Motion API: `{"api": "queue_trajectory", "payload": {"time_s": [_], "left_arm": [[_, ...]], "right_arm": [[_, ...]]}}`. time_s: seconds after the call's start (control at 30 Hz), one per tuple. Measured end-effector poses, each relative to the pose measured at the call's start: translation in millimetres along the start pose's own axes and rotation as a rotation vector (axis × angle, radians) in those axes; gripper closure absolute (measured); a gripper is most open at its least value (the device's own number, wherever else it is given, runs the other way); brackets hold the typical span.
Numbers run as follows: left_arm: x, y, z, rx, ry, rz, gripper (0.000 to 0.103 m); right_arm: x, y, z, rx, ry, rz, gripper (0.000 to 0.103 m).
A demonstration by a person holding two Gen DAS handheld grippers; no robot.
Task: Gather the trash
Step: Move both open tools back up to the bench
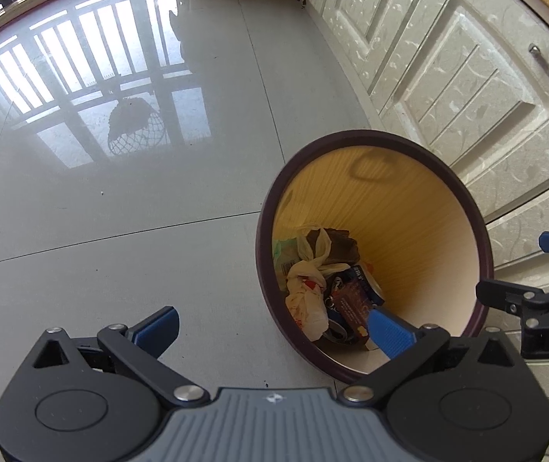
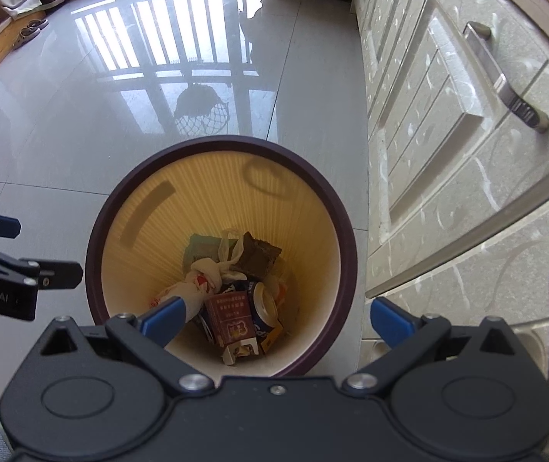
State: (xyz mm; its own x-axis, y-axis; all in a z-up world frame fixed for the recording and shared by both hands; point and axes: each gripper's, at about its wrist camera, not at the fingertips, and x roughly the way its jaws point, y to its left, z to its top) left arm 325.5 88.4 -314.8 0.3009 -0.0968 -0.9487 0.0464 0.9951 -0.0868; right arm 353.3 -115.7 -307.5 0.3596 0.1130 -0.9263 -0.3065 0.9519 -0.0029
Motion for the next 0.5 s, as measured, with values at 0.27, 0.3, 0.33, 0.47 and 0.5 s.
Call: {"api": "queue_trajectory", "payload": {"time_s": [0.27, 0.3, 0.33, 0.47, 0.5], "left_arm": [[-25, -2, -11, -0.001, -0.052, 0.008, 0.000], [-28, -2, -12, -0.002, -0.059, 0.008, 0.000], [-32, -3, -12, -0.001, -0.067, 0.009, 0.000], [-46, -5, -17, 0.007, -0.102, 0.017, 0.000], [-49, -6, -19, 0.008, -0.109, 0.018, 0.000]], "right_arm": [[-28, 2, -2, 0.017, -0.048, -0.028, 0.000], [-32, 3, -3, 0.016, -0.054, -0.031, 0.000], [-36, 4, -4, 0.015, -0.061, -0.035, 0.000], [-51, 7, -7, 0.020, -0.086, -0.052, 0.000], [-55, 7, -8, 0.024, -0.091, -0.056, 0.000]]}}
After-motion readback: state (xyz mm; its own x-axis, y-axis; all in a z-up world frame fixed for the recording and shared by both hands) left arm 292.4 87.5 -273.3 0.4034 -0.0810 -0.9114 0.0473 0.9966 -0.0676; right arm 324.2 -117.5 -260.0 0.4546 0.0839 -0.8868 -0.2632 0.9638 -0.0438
